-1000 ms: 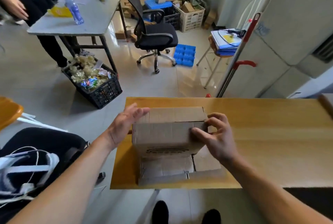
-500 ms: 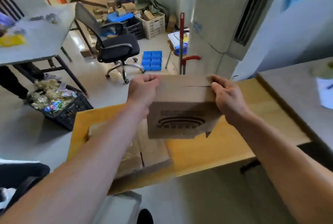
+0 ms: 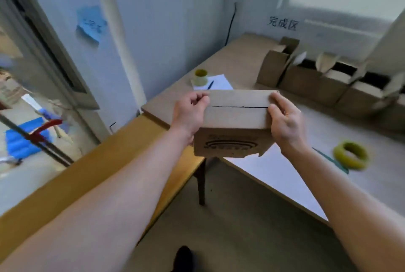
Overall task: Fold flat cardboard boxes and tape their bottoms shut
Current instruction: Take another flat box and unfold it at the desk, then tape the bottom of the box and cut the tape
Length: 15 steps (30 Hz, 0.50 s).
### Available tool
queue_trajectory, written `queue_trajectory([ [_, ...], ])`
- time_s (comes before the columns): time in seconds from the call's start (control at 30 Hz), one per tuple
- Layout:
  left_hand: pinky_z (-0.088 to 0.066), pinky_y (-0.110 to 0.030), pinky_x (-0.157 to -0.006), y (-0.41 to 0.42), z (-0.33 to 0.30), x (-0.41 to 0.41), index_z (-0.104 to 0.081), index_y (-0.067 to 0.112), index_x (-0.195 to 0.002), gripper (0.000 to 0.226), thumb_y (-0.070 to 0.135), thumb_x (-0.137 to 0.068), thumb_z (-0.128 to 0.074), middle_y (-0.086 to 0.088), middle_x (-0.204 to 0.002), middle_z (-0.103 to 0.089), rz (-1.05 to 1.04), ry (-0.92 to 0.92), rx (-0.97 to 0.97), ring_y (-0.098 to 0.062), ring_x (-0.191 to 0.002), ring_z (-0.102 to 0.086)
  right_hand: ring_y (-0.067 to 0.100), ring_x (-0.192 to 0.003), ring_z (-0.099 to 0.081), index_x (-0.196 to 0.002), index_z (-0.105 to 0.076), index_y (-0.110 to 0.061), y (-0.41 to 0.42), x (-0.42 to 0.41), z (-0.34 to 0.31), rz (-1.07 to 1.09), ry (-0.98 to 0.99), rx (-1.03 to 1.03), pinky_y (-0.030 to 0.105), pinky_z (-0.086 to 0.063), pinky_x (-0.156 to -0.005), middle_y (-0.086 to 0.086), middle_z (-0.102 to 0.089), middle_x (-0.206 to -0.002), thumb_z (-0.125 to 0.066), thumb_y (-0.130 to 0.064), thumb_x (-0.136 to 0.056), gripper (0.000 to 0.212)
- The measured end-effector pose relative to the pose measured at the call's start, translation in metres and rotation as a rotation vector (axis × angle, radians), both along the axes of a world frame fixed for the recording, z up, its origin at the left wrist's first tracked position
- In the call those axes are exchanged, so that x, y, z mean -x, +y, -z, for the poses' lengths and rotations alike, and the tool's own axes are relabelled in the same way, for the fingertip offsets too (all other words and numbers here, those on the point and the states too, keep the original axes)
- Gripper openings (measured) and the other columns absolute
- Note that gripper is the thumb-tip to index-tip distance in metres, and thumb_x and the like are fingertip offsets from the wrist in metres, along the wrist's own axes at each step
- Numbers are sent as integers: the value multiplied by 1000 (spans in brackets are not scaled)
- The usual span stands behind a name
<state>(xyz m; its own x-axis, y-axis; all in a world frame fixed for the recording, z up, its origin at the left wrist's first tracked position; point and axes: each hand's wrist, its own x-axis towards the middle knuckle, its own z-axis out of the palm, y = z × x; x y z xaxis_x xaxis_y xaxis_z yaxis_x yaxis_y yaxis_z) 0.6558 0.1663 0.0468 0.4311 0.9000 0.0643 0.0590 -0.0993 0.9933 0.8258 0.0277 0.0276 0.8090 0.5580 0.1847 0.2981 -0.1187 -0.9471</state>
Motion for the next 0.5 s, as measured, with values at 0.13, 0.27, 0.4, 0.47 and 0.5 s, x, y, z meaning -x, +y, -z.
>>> queue_trajectory([
  [0.13, -52, -28, -81, 8, 38, -89, -73, 31, -89, 13, 25, -91, -62, 21, -86, -68, 183, 55, -20, 0, -84, -60, -2, -126, -45, -139, -54, -27, -23, -62, 34, 157, 50, 79, 15, -30, -106, -16, -51, -142, -50, -23, -99, 41],
  [0.27, -46, -15, -89, 19, 100, -154, -67, 20, -108, 17, 20, -92, -62, 6, -109, -67, 325, 278, -91, -6, -99, -60, 6, -139, -34, -148, -42, -23, -33, -96, 90, 192, 51, 277, 18, -21, -110, -10, -38, -153, -46, -24, -102, 46],
  [0.4, -35, 3, -72, 51, 114, -218, -64, 24, -108, 16, 20, -93, -60, 10, -107, -64, 382, 295, -117, 18, -82, -53, -2, -130, -34, -146, -42, -28, -14, -146, 103, 259, 51, 353, 17, -21, -106, -12, -39, -152, -44, -29, -102, 44],
  [0.47, -38, 1, -73, 67, 111, -247, -63, 26, -110, 17, 22, -94, -59, 12, -106, -63, 437, 326, -128, 18, -78, -53, 1, -129, -39, -145, -45, -28, -5, -169, 101, 295, 45, 381, 18, -23, -105, -10, -42, -150, -45, -30, -102, 43],
  [0.5, -42, -5, -78, 71, 109, -260, -63, 26, -112, 18, 22, -95, -58, 11, -107, -63, 465, 345, -140, 13, -79, -55, 3, -130, -40, -144, -45, -28, -2, -178, 101, 311, 45, 387, 18, -24, -106, -10, -43, -150, -44, -30, -101, 43],
])
